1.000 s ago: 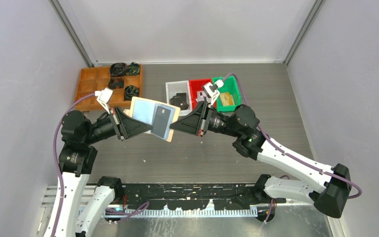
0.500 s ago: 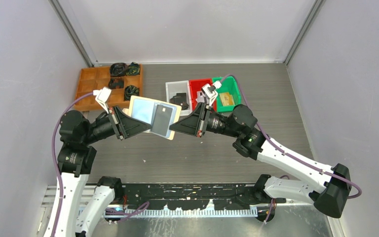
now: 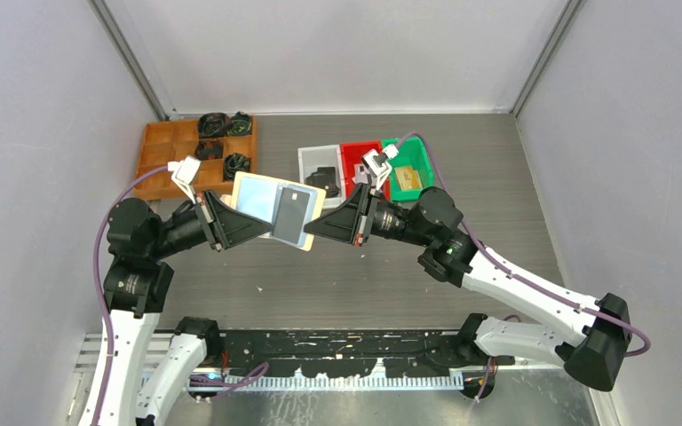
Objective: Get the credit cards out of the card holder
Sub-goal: Remove the credit card from the card holder.
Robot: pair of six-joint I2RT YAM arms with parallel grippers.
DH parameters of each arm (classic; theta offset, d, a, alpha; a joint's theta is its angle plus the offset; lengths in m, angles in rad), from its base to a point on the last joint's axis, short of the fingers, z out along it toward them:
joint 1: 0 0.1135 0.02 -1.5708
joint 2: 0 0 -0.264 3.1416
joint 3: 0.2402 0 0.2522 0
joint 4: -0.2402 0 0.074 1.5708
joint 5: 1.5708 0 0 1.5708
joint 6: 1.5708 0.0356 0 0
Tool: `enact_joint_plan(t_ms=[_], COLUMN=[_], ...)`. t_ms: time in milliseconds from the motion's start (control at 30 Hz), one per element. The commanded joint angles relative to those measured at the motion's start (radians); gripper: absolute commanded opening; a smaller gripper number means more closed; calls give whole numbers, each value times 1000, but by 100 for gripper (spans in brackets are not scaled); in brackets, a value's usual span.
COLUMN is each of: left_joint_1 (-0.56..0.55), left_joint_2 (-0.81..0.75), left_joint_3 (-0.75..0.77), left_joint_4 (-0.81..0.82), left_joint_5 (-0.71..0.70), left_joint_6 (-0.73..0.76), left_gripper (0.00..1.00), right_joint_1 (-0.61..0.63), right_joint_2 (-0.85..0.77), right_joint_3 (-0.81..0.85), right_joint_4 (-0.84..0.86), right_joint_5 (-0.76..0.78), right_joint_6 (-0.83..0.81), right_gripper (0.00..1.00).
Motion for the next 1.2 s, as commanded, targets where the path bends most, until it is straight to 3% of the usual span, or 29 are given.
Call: enact_joint_plan(t_ms=[0,133,667,767,933,1033,1100,1167], left_joint_1=[4,3,3,3,3,4,3,3], left_joint_2=[-4,-9,-23,-23,-25,-26,-24,-22], left_joint_3=[40,43,43,43,61,75,81,91], left_joint_4=[64,74,66,62,13,-40,-64,-88], left_joint_5=[17,35,71,73,63,40,28,15], left_joint_6=[5,16,36,39,85,134,154,178], left_gripper=[0,0,0,0,0,14,34,45], right_joint_1=[7,24,65,67,67,67,67,67], right_joint_2=[12,17,44,51,56,45,35,24], right_joint_3=[83,132,179,178,136,120,121,142], right_joint_4=[-4,-200,-266,-214,-28,5,-13,-102], right_joint_5=[36,138,198,170,99,100,106,126], right_joint_6=[-43,-141,-207,-187,-90,-71,-84,-125], right_gripper=[6,13,34,34,14,2,1,1])
